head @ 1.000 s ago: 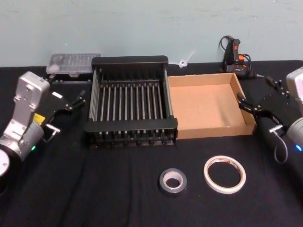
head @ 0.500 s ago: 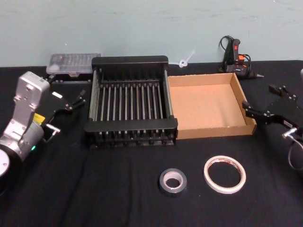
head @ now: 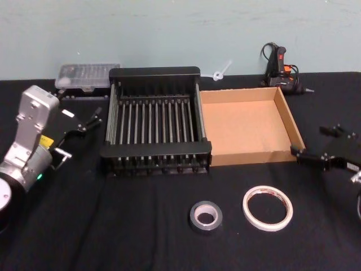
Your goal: Pick up the white tape and place it into the black box , Pick up the silver tape and place it into the brown box.
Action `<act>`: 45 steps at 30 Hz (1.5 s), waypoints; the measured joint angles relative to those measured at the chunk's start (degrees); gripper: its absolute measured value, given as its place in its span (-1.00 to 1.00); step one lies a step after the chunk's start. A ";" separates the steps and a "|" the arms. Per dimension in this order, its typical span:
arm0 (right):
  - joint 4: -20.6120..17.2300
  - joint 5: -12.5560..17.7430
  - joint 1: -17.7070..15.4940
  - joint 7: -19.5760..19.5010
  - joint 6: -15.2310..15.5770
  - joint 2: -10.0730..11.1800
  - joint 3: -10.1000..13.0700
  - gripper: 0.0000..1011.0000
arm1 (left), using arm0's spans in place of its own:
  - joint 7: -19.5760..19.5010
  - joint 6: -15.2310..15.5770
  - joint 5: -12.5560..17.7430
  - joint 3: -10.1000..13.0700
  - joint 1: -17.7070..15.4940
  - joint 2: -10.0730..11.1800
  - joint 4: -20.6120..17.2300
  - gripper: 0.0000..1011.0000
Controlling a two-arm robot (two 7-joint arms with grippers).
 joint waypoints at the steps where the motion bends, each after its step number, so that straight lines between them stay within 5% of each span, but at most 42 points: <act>1: -0.20 0.12 -0.24 0.28 0.49 0.15 0.04 0.98 | 0.00 0.00 0.00 0.00 0.00 0.00 0.00 0.98; 10: -1.69 1.09 -1.82 2.70 4.84 1.20 -0.18 0.98 | 0.00 0.00 0.00 0.00 0.00 0.00 0.00 0.98; 20: -1.17 0.67 -0.71 4.30 8.33 2.07 -2.94 0.98 | 0.00 0.00 0.00 0.00 0.00 0.00 0.00 0.98; 45: 1.72 -2.32 2.53 6.33 11.55 1.67 -8.19 0.98 | 0.00 0.00 0.00 0.00 0.00 0.00 0.00 0.98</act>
